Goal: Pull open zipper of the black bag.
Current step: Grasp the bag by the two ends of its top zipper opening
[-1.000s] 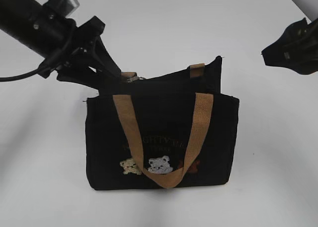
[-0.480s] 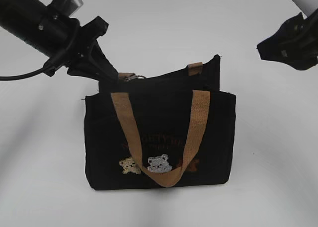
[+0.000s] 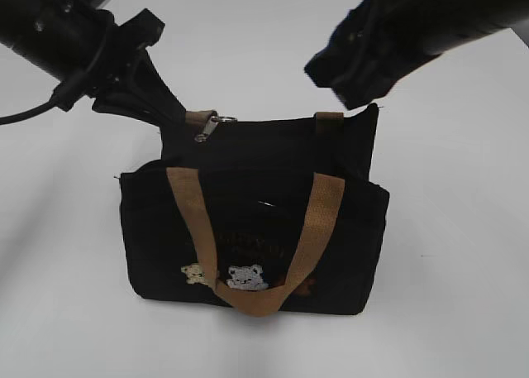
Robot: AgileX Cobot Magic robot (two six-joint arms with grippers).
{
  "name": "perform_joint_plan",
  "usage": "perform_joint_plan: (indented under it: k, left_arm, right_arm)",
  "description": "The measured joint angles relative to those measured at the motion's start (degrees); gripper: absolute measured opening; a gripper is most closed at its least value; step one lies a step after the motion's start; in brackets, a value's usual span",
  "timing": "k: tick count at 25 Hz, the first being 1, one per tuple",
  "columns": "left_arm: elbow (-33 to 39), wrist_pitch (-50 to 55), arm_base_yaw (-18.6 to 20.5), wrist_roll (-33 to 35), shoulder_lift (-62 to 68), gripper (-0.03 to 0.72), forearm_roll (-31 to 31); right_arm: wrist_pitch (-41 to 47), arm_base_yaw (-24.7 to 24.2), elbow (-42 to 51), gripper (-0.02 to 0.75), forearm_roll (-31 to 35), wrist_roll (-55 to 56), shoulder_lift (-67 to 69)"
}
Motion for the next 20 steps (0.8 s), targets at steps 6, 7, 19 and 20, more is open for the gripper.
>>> perform_joint_plan:
  k: [6, 7, 19, 20]
  left_arm:
    - [0.00, 0.25, 0.00, 0.22, -0.43, -0.001, 0.40]
    - [0.00, 0.39, 0.00, 0.22, -0.43, -0.001, 0.33]
    - [0.00, 0.50, 0.00, 0.41, -0.43, -0.001, -0.19]
    - [0.00, 0.51, 0.00, 0.41, -0.43, -0.001, -0.24]
  right_arm:
    - [1.44, 4.31, -7.53, 0.323, 0.07, -10.45, 11.11]
    - [1.70, 4.52, -8.25, 0.319, 0.07, -11.24, 12.30]
    - [2.00, 7.25, -9.83, 0.316, 3.99, -20.09, 15.24]
    - [2.00, 7.25, -9.83, 0.316, 3.99, -20.41, 15.55]
